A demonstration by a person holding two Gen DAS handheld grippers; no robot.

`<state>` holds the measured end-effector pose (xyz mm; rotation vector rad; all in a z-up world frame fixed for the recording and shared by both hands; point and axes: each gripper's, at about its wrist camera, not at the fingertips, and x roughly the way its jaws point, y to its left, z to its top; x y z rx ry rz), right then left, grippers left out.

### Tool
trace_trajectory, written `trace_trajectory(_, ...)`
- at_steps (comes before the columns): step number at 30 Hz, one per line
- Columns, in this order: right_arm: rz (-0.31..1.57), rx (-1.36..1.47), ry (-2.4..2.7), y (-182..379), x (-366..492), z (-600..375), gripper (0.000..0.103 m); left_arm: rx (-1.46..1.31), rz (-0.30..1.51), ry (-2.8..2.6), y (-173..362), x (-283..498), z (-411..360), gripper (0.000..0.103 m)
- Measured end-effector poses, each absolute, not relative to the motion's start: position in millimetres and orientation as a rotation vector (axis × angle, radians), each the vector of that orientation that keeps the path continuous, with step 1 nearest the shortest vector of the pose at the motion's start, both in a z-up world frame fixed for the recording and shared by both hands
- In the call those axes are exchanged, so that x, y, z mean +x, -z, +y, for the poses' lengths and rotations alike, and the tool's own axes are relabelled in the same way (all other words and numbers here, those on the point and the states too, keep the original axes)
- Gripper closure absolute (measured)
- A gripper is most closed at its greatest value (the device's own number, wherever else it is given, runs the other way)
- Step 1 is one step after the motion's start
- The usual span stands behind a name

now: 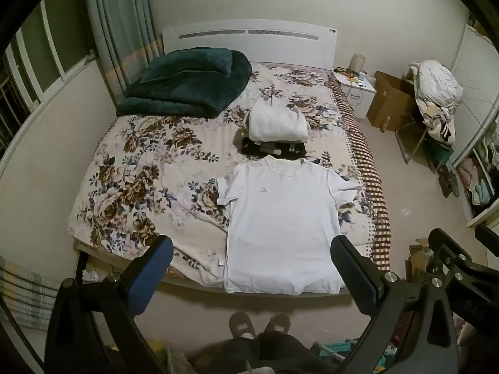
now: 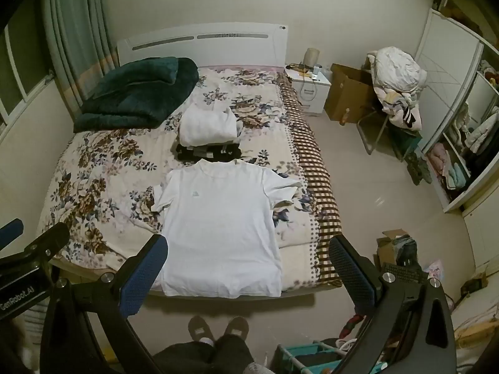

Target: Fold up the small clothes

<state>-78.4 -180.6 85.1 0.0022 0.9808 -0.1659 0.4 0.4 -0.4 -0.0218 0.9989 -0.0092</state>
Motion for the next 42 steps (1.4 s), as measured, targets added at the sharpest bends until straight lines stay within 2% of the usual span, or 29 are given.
trace_trajectory(42,0.951,-0.008,0.165,-91.9,-81.3,-183.4,0.0,-0.019,0.979,0.013,-7.3,4.9,-2.1,0.0)
